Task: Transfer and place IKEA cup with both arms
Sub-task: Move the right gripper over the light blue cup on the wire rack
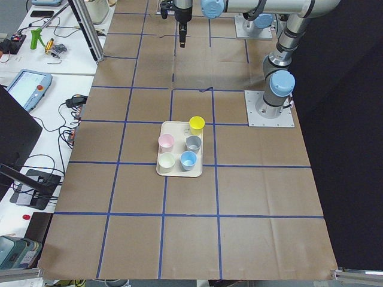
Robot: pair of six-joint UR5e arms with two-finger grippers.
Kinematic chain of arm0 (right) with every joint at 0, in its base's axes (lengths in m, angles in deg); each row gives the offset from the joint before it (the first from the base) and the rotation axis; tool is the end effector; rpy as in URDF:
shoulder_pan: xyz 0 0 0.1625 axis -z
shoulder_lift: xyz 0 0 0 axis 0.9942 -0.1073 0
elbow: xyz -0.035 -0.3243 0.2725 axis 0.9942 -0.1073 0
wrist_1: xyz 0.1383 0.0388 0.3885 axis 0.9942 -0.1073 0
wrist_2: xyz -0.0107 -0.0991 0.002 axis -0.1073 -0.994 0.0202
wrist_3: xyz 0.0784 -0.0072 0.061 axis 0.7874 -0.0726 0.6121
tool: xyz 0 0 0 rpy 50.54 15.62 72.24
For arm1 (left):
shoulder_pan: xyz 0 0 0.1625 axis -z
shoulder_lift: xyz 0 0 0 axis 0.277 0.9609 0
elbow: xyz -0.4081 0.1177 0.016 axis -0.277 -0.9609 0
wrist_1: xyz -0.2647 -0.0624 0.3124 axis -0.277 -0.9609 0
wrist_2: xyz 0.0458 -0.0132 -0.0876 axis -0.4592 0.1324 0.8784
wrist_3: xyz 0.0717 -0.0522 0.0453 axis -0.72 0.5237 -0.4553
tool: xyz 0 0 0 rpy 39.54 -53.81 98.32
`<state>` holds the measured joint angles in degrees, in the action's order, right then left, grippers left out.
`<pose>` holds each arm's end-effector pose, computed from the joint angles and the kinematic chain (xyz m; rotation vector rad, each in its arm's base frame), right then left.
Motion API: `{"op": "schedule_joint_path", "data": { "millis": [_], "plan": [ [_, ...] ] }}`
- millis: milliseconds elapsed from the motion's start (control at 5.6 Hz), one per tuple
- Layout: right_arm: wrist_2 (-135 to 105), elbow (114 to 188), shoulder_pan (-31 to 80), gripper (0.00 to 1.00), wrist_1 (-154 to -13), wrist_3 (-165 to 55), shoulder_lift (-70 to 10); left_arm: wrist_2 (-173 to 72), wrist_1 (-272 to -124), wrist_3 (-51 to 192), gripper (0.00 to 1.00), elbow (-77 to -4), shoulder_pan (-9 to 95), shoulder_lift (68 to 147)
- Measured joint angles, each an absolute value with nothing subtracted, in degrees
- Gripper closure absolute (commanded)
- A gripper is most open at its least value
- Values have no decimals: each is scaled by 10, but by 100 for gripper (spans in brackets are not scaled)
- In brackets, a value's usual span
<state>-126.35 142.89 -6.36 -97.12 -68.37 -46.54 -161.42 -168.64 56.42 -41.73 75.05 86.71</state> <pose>0.1376 -0.5211 0.5006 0.0806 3.1148 -0.0514 -0.1443 -0.4832 0.4819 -0.0100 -3.1252 0.0396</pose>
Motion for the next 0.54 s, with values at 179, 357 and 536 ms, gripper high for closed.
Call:
{"op": "schedule_joint_path", "data": {
  "millis": [179,357,536],
  "plan": [
    [-1264,1429,-44,0,-976,-735,-460,-1615,-1686,564,1,-417,751,867],
    [-1263,1428,7,0,-981,-806,-451,-1615,-1685,563,1,-417,751,867],
    [-1263,1424,72,0,-996,-900,-436,-1615,-1684,562,1,-418,751,867]
  ]
}}
